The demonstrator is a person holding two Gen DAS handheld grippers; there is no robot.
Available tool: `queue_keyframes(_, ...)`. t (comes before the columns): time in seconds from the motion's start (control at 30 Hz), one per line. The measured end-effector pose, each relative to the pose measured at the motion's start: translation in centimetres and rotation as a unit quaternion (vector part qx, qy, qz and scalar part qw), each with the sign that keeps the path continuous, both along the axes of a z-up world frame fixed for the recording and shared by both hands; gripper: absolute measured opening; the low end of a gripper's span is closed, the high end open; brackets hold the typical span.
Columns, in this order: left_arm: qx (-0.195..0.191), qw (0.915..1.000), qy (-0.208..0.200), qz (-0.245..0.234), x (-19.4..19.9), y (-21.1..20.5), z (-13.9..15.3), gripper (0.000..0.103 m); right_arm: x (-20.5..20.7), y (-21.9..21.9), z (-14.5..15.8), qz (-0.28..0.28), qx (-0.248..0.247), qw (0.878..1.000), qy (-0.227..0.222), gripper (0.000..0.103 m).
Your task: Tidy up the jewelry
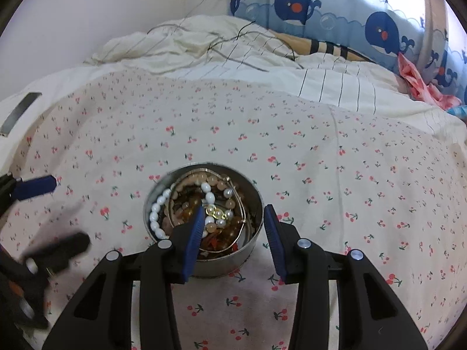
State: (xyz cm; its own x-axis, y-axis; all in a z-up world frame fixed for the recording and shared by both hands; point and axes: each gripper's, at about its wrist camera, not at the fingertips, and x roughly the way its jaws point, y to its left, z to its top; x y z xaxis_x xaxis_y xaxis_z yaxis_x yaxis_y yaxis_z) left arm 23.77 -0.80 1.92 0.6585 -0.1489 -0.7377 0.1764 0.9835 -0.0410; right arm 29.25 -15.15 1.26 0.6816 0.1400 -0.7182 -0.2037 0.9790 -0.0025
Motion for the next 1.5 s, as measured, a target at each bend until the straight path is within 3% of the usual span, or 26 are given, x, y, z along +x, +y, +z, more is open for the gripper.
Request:
queue_keyframes(0.07, -0.018, 0.9997, 0.009, 0.013, 0.4, 0.9, -0.2, 0.092, -0.1, -0.7, 0.1, -0.008, 0.002, 1.000, -0.004, 0.017)
queue_keyframes(0.13, -0.035, 0.9990, 0.018, 0.023, 0.7, 1.6, -0.4, 0.092, 0.0, -1.3, 0.3, -0.009, 0.017, 1.000, -0.003, 0.006)
queue_keyframes(0.3, -0.048, 0.9981, 0.025, 0.030, 1.0, 2.0, -0.6, 0.092, 0.5, -0.6, 1.2, 0.020, 0.027, 0.999, -0.013, 0.007)
queue_keyframes(0.37, -0.045, 0.9984, 0.025, 0.026, 0.9, 1.8, -0.6, 0.092, 1.1, 0.0, 1.2, 0.028, 0.023, 0.999, -0.012, 0.026)
queue_keyframes(0.4, -0.043, 0.9985, 0.026, 0.023, 0.9, 1.6, -0.7, 0.092, 1.6, 0.3, 1.0, 0.033, 0.023, 0.999, -0.010, 0.029)
queue_keyframes(0.5, -0.039, 0.9987, 0.027, 0.017, 1.0, 1.4, -0.7, 0.092, 2.7, 1.2, 0.0, 0.042, 0.017, 0.999, 0.012, 0.029)
queue_keyframes(0.6, -0.038, 0.9988, 0.027, 0.017, 1.0, 1.3, -0.6, 0.092, 2.3, 1.8, -0.4, 0.055, 0.004, 0.998, 0.018, 0.023)
queue_keyframes(0.67, -0.041, 0.9985, 0.030, 0.018, 1.1, 1.4, -0.7, 0.092, 2.0, 1.9, -0.3, 0.059, 0.002, 0.998, 0.019, 0.006)
queue_keyframes(0.93, -0.044, 0.9984, 0.032, 0.016, 1.1, 1.2, -0.7, 0.093, 2.3, 1.2, -0.8, 0.035, -0.001, 0.999, 0.031, 0.006)
queue_keyframes(1.2, -0.046, 0.9982, 0.035, 0.012, 1.1, 1.1, -0.7, 0.093, 2.6, 1.4, -0.9, 0.047, 0.002, 0.998, 0.048, 0.008)
queue_keyframes(1.4, -0.047, 0.9982, 0.037, 0.001, 1.0, 0.6, -0.7, 0.093, 1.1, 0.2, 0.3, 0.025, 0.044, 0.999, 0.013, 0.008)
queue_keyframes(1.5, -0.048, 0.9982, 0.037, -0.003, 1.0, 0.4, -0.7, 0.093, 1.0, 0.4, -0.7, 0.029, 0.015, 0.999, 0.041, 0.015)
